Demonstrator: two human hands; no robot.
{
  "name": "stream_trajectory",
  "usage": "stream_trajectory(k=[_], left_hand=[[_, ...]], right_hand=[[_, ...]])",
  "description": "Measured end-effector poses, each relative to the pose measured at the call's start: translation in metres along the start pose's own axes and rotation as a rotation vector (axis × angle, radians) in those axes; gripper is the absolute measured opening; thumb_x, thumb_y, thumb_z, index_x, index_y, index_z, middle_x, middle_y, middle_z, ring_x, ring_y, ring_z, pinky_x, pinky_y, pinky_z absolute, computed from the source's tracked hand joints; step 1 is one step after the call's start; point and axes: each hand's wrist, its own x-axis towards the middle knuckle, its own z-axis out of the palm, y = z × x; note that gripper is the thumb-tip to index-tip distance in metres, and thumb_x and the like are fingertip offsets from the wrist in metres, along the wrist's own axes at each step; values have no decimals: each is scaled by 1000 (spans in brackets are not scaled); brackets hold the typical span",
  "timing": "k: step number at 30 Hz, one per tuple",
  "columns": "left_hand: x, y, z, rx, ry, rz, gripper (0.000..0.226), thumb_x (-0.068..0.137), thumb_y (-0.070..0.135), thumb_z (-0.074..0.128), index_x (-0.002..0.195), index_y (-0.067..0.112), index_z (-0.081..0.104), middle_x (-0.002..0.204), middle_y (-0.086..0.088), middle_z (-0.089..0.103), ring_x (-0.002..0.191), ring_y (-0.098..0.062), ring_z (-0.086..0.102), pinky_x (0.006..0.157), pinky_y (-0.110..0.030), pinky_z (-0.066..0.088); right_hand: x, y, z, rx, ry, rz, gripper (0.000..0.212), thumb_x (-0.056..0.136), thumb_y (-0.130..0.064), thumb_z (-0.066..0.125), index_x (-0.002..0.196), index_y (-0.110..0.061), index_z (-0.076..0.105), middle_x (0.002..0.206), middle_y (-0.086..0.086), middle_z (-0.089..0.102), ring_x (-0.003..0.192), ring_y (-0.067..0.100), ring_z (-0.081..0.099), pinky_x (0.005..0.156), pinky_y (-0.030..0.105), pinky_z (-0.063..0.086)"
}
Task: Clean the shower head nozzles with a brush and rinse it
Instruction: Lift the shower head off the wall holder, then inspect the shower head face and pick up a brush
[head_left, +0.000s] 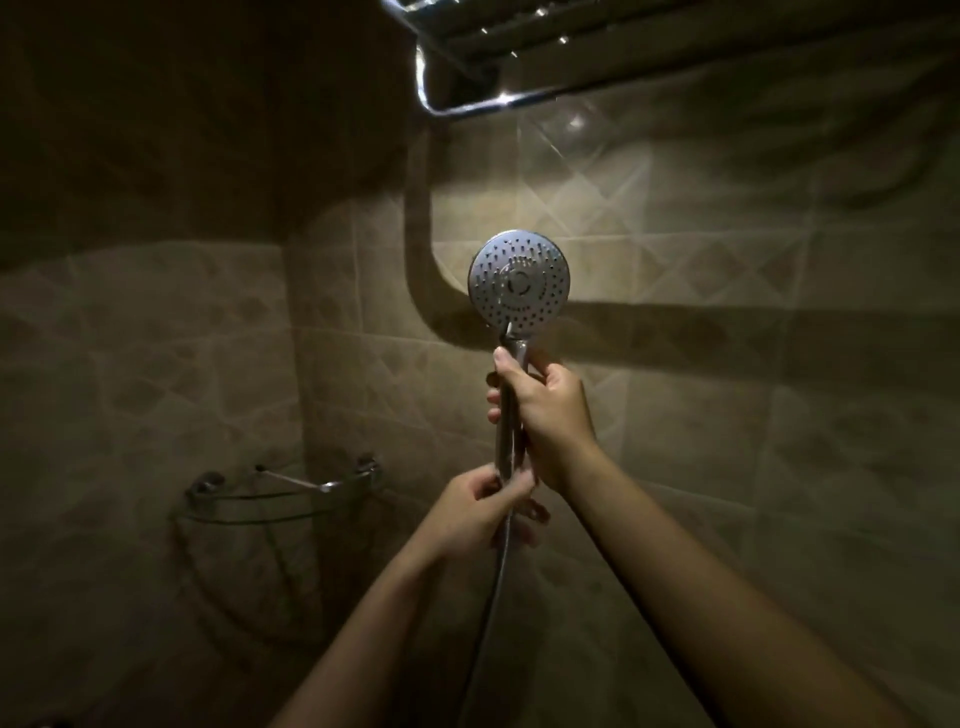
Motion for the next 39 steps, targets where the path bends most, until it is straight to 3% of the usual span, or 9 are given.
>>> stream_trajectory(k=[3, 8, 14, 23, 26, 29, 31, 34, 39], left_hand=[[-8, -24, 45, -15, 6, -78, 17, 100, 28, 57, 94, 13, 64, 72, 2, 64, 62, -9, 62, 57, -23, 52], [-21, -55, 105, -219, 121, -273, 11, 97, 24, 59, 91, 16, 64, 65, 7, 58, 56, -6, 51, 52, -22, 39], [-32, -83, 146, -73, 293, -535, 16, 94, 18, 55, 89, 11, 68, 63, -1, 58, 55, -14, 53, 49, -24, 38], [-48, -115, 132, -278, 3, -604, 12, 89, 16, 61, 78, 16, 57, 51, 5, 45, 41, -9, 39, 41, -22, 28], [-49, -126, 115, -275, -42, -570, 19, 86, 25, 68, 83, 14, 54, 50, 7, 49, 40, -7, 43, 41, -21, 32], [-49, -135, 103, -250, 84, -576, 19, 92, 23, 64, 103, 9, 58, 63, 2, 59, 45, -6, 52, 42, -21, 38], [-48, -143, 96, -245, 107, -562, 22, 94, 24, 63, 111, 12, 62, 84, -7, 70, 60, -15, 67, 51, -23, 49], [-49, -155, 86, -231, 97, -551, 21, 93, 24, 64, 109, 12, 68, 99, -14, 76, 83, -23, 74, 70, -33, 57], [-57, -163, 76, -214, 7, -548, 42, 83, 36, 69, 117, 13, 64, 103, -12, 73, 86, -23, 73, 67, -34, 56]], right_hand=[[-17, 14, -36, -40, 1, 36, 19, 94, -28, 67, 96, -9, 65, 81, 6, 70, 65, 12, 64, 57, 27, 53], [-43, 41, -79, -164, -14, 131, 25, 100, -41, 54, 109, -18, 53, 78, 3, 63, 61, 13, 61, 56, 28, 52], [-75, 79, -98, -282, 123, 197, 42, 92, -51, 59, 64, -20, 55, 47, -2, 50, 40, 15, 49, 47, 31, 43], [-82, 96, -113, 123, -88, 543, 46, 91, -43, 67, 60, -20, 43, 44, -4, 34, 30, 9, 33, 34, 20, 29], [-84, 98, -108, 142, -175, 552, 38, 91, -44, 66, 70, -15, 55, 53, -2, 49, 41, 10, 49, 42, 23, 40], [-93, 108, -97, -399, -51, 433, 43, 82, -50, 74, 101, -12, 66, 85, -1, 68, 73, 11, 67, 67, 26, 56], [-102, 121, -89, -615, 81, 303, 44, 74, -50, 81, 97, -17, 65, 84, -7, 70, 75, 4, 67, 68, 24, 56], [-110, 132, -85, -615, 176, 222, 43, 68, -41, 88, 91, -12, 65, 74, -5, 68, 62, 0, 65, 59, 17, 53], [-117, 143, -85, -257, 93, 299, 32, 90, -18, 72, 112, -4, 54, 101, 19, 75, 88, 28, 76, 78, 39, 62]])
